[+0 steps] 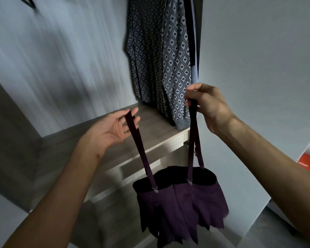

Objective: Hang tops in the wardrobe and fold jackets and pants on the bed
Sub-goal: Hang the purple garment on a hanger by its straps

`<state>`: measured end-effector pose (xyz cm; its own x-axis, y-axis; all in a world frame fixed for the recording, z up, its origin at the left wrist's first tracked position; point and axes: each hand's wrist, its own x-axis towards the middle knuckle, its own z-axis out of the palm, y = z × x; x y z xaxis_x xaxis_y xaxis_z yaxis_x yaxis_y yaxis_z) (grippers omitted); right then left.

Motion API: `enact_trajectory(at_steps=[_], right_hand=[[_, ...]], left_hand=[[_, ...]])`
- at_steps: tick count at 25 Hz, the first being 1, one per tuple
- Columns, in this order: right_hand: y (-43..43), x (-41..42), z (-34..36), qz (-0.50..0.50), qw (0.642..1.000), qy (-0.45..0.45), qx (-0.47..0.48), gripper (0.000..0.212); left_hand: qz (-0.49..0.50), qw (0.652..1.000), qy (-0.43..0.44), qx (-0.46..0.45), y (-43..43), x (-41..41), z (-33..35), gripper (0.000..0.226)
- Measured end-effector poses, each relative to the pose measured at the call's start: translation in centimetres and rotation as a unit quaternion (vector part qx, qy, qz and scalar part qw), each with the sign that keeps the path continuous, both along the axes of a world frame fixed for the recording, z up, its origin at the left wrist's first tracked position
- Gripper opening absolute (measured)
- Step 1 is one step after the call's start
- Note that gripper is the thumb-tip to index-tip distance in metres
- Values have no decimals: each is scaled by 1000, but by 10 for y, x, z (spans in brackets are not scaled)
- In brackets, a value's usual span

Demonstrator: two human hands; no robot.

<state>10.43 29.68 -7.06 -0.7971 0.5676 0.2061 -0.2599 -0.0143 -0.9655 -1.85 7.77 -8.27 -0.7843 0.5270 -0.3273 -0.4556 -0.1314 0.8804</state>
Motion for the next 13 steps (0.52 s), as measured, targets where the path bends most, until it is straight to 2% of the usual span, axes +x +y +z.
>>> enact_trajectory(at_steps=[4, 8, 11, 13], right_hand=[[-5, -12, 31, 8, 999, 29, -43, 9], [-6, -19, 43, 68, 997, -25, -41, 3], [-13, -22, 51, 57, 998, 36, 4, 14], [-23, -22, 68, 67, 992, 98, 41, 16]], left_hand=[[23, 997, 78, -13, -16, 1, 37, 29], [62, 974, 215, -24, -36, 10, 65, 12], [118, 933, 337, -38, -45, 21, 76, 13], [166, 912, 374, -1, -50, 27, 88, 13]])
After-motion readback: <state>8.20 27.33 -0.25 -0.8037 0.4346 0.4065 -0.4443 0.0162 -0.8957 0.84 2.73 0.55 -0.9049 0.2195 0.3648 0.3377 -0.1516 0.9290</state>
